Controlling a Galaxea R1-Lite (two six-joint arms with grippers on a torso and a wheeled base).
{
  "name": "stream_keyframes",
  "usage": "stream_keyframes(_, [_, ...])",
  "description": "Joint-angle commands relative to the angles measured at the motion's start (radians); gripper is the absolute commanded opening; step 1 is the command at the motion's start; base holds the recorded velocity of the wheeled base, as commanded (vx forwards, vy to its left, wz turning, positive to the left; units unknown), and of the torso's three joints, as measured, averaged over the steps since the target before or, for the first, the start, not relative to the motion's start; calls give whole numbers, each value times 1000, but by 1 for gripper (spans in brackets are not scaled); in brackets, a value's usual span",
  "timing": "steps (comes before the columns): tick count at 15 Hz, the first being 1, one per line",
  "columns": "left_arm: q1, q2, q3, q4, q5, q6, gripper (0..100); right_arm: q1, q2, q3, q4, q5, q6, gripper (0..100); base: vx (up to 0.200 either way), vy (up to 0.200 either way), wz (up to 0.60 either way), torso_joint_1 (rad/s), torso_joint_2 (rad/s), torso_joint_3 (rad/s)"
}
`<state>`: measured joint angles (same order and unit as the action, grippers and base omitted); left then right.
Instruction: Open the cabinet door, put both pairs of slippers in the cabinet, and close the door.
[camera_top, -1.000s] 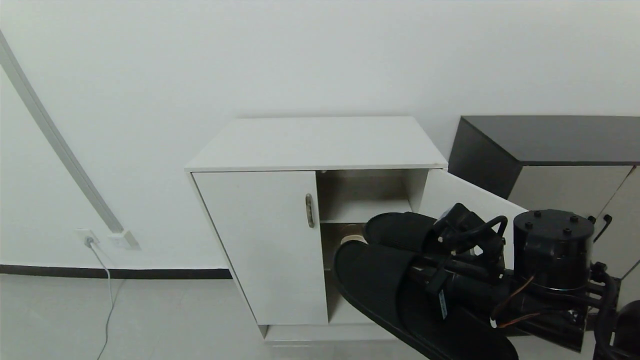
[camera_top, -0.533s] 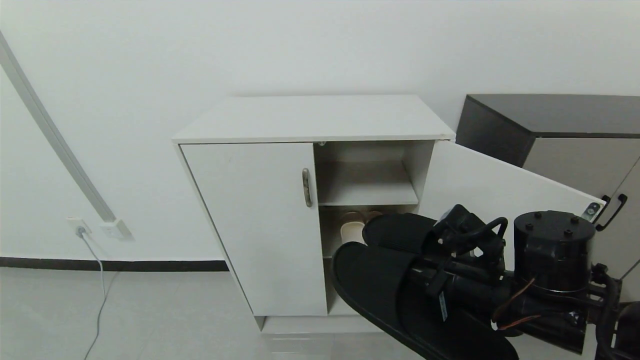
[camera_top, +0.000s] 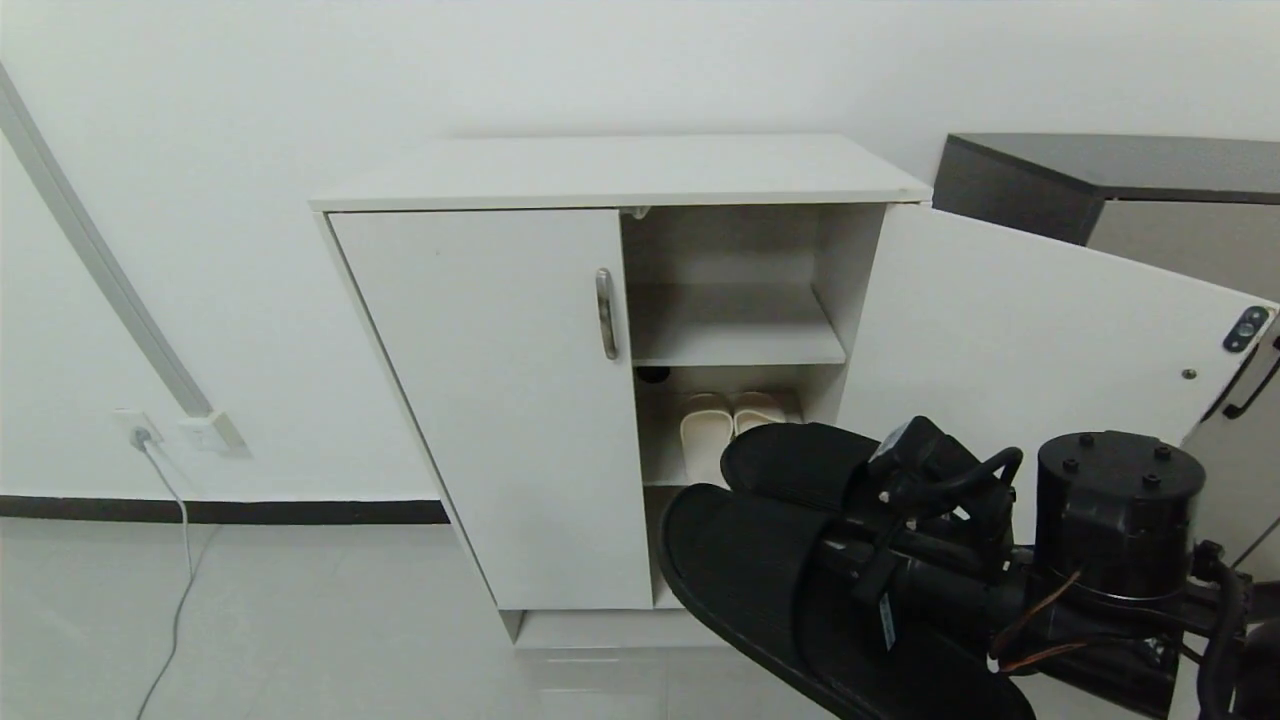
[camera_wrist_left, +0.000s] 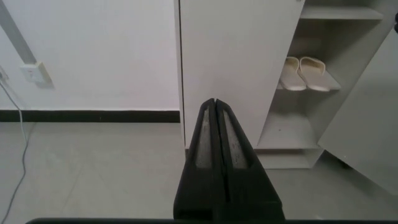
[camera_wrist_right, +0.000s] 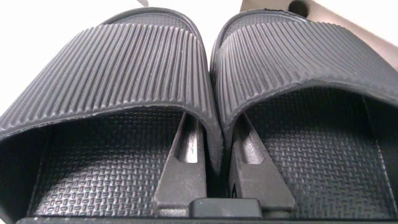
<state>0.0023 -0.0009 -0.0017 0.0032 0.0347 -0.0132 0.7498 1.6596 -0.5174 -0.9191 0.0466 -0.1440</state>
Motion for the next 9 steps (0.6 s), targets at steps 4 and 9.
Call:
stream_keyframes(4, [1,1,0,0,1,-2,0,2,17,4,-4,1,0,0,0,0,0,-53,443,383])
stream_keyframes(9, [-1,1,0,0,1,-2,0,2,28,5,-4,4,1,0,0,0,0,-6,286,278])
